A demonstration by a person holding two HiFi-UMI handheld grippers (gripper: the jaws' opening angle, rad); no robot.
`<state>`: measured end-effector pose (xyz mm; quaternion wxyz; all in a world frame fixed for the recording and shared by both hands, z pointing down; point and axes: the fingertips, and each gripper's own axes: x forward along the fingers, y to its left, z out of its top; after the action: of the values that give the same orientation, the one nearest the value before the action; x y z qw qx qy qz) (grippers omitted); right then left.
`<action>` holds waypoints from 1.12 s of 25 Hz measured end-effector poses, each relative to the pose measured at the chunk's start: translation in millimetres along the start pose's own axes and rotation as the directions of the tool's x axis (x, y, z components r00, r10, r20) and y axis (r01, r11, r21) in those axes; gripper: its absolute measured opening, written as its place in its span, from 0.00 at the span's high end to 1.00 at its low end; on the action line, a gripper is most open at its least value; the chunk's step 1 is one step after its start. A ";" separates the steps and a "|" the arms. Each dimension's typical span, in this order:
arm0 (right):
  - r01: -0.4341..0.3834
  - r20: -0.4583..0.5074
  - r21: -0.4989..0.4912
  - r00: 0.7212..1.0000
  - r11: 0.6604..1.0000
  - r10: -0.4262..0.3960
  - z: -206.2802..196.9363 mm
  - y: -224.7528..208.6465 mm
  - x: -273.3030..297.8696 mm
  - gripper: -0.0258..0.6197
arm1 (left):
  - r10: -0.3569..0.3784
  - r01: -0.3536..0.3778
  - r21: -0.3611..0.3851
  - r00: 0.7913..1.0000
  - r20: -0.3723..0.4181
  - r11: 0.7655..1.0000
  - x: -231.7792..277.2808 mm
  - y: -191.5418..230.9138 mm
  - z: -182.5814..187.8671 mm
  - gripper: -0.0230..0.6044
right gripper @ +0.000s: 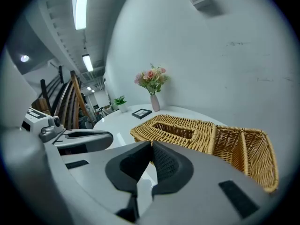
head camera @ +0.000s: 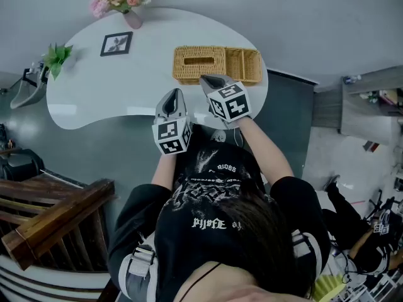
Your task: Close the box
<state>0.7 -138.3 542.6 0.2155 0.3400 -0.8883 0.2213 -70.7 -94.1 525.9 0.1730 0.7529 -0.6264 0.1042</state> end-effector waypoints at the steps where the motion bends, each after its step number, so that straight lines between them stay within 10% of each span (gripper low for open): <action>1: 0.000 0.000 0.003 1.000 1.000 0.000 -1.0 -0.1 0.2 0.91 | 0.001 -0.001 0.000 1.000 -0.002 1.000 -0.1 0.1 -0.7 0.92; 28: -0.015 0.091 0.139 0.996 0.990 0.003 -26.4 -5.8 -5.8 0.81 | 0.008 -0.008 -0.006 1.000 -0.026 1.000 0.1 -5.9 -14.6 0.92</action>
<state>14.9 -125.0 562.3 0.1498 0.3599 -0.8809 0.2683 -64.1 -87.6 538.6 0.1830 0.7483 -0.6276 0.1126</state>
